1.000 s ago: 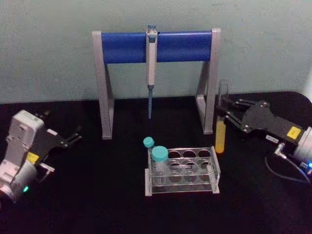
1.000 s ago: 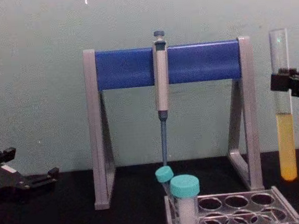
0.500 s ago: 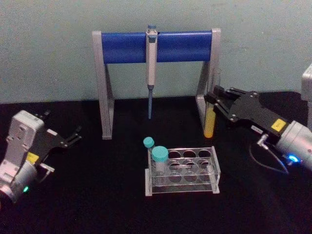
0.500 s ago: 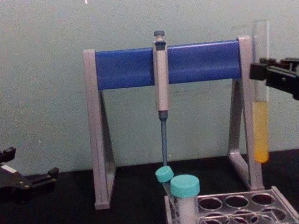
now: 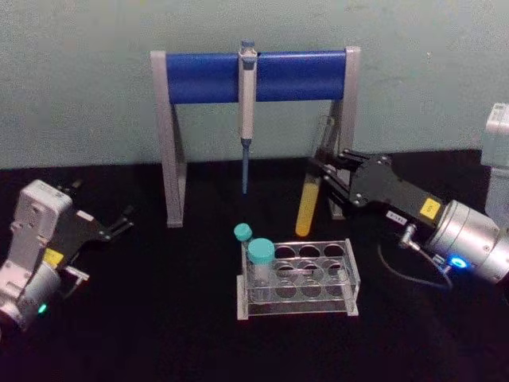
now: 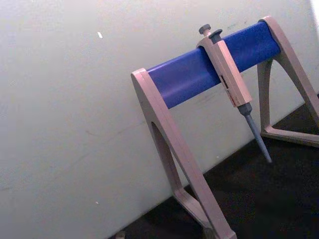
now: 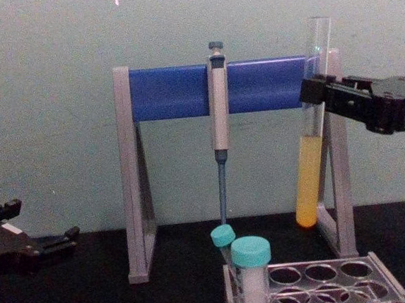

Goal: Pick up the test tube from the test tube rack, shake it, then place it back into the test tube rack.

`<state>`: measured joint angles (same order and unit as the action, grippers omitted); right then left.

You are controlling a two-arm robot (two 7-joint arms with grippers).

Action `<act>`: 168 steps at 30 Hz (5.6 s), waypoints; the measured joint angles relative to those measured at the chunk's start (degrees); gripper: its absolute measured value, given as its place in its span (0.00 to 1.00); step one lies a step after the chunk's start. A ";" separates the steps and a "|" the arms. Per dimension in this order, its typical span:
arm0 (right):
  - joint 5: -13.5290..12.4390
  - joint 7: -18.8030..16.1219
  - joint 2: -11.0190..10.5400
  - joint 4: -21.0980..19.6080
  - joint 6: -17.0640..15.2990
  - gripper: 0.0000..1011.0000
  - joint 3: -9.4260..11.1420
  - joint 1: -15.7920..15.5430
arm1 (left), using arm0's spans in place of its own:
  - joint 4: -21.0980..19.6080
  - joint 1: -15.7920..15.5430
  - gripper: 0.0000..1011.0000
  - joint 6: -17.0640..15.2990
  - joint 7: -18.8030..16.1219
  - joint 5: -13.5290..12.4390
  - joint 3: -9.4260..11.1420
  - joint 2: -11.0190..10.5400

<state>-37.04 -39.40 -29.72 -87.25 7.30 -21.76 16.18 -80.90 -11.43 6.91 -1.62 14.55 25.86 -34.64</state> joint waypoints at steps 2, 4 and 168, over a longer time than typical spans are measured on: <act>-0.80 -1.07 -0.70 -0.41 -0.56 0.23 -0.32 0.01 | 0.00 0.00 0.99 0.00 0.00 0.00 0.00 0.00; -1.50 -1.85 -1.75 -1.13 -1.32 0.23 -0.63 -0.06 | 0.00 0.00 0.99 0.00 0.00 0.00 0.00 0.00; 6.95 0.35 2.48 14.47 -3.85 0.23 -6.61 5.53 | 0.00 0.00 0.99 0.00 0.00 0.00 0.00 0.00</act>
<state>-30.09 -39.04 -27.24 -72.78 3.45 -28.38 21.72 -80.90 -11.43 6.91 -1.62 14.55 25.86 -34.65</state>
